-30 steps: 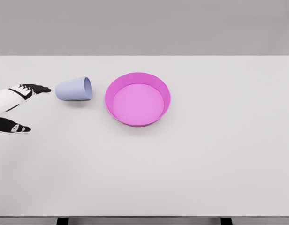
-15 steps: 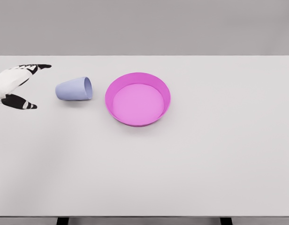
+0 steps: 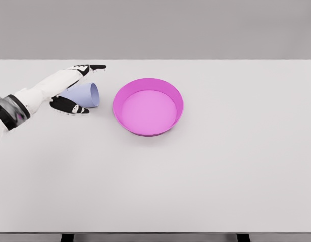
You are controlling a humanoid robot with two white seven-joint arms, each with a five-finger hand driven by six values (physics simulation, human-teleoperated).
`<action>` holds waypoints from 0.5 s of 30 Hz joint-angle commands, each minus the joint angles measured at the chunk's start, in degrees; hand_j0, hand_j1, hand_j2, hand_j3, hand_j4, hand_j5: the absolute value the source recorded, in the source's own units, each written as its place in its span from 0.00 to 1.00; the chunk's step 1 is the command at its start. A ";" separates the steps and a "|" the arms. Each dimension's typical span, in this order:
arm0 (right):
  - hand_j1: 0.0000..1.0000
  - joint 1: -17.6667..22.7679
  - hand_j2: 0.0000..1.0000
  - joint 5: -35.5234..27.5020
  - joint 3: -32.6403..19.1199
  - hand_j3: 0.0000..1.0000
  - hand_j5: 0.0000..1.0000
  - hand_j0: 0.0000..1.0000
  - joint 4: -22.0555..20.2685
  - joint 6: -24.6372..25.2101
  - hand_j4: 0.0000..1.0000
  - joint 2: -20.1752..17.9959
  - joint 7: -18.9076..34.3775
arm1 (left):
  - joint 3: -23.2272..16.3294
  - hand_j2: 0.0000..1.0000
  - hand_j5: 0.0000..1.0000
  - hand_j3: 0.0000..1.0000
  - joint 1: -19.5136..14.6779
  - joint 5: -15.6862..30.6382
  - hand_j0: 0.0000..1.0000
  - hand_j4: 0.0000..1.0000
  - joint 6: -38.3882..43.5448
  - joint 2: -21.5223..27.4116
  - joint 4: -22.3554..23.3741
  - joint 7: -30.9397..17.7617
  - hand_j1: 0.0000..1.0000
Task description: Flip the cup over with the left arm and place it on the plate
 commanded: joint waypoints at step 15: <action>1.00 0.00 1.00 0.00 0.00 1.00 1.00 1.00 0.00 0.03 1.00 0.00 0.02 | -3.02 1.00 1.00 1.00 -3.78 -9.81 1.00 1.00 9.90 -3.75 8.25 0.02 1.00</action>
